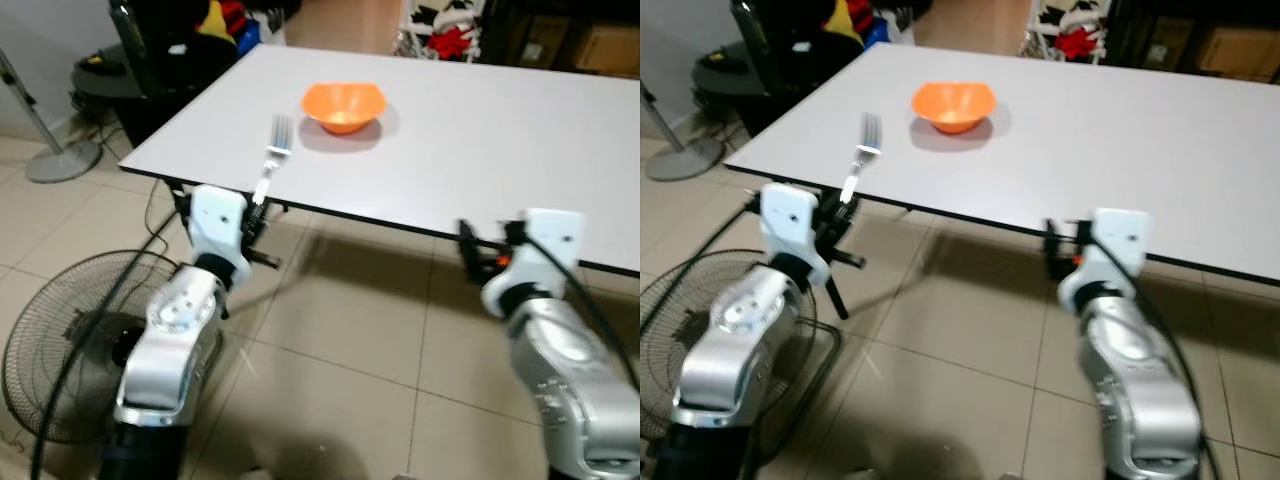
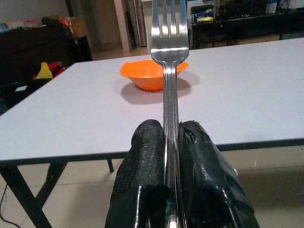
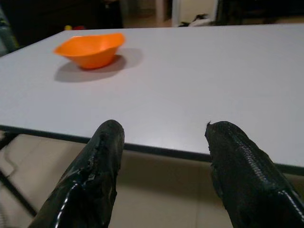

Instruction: Setting the table

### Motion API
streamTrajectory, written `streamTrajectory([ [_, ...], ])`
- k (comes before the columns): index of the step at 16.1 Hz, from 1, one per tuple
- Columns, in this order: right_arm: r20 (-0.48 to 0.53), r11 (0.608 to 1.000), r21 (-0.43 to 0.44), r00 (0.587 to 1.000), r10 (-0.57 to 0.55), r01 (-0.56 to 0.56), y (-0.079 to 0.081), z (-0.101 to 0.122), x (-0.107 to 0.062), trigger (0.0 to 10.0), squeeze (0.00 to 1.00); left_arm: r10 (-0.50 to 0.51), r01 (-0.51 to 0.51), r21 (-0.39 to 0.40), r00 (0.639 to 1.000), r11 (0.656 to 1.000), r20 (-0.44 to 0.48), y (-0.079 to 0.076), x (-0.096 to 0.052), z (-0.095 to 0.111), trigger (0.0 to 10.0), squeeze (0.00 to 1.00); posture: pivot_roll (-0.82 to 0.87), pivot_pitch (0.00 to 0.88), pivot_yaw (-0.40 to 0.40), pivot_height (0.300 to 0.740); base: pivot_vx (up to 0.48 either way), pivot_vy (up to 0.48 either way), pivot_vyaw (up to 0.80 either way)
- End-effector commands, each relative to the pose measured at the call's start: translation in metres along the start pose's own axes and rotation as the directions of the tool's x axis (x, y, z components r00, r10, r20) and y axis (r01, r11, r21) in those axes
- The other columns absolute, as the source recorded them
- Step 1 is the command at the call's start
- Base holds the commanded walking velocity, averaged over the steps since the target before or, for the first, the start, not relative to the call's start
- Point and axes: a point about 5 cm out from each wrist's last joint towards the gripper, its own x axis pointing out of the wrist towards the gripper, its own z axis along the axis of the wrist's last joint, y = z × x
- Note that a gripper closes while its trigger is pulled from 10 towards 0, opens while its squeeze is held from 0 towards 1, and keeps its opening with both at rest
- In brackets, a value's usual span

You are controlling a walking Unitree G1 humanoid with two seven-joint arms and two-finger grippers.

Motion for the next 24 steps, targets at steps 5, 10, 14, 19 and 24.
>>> streamTrajectory([
  [5,0.009,0.998,-0.004,0.998,0.066,-0.066,0.009,0.003,0.002,10.0,0.0,0.027,-0.027,-0.014,1.0,1.0,0.012,0.008,-0.001,0.004,10.0,0.0,0.04,0.0,0.064,0.74,0.169,0.0,0.0],
  [10,0.001,0.995,-0.006,0.995,0.095,-0.095,0.012,0.002,0.003,10.0,0.0,0.015,-0.014,-0.02,1.0,1.0,0.002,0.008,-0.003,0.004,10.0,0.0,0.05,0.0,0.059,0.74,0.31,0.0,0.0],
  [14,0.001,0.994,-0.016,0.995,0.104,-0.104,0.013,0.003,0.004,10.0,0.0,0.012,-0.012,-0.027,1.0,1.0,-0.004,0.009,-0.002,0.002,10.0,0.0,0.04,0.0,0.059,0.74,0.355,0.0,0.0],
  [19,-0.006,0.994,-0.018,0.994,0.109,-0.109,0.012,0.002,0.001,10.0,0.0,0.002,-0.002,-0.042,1.0,0.999,-0.02,0.006,-0.004,-0.002,10.0,0.0,0.03,0.0,0.067,0.74,0.361,0.0,-0.35],
  [24,-0.011,0.992,-0.023,0.992,0.123,-0.123,0.013,-0.001,-0.002,10.0,0.0,-0.015,0.014,-0.045,1.0,0.999,-0.027,0.007,-0.006,-0.005,10.0,0.0,0.02,0.0,0.074,0.74,0.356,0.0,0.0],
])
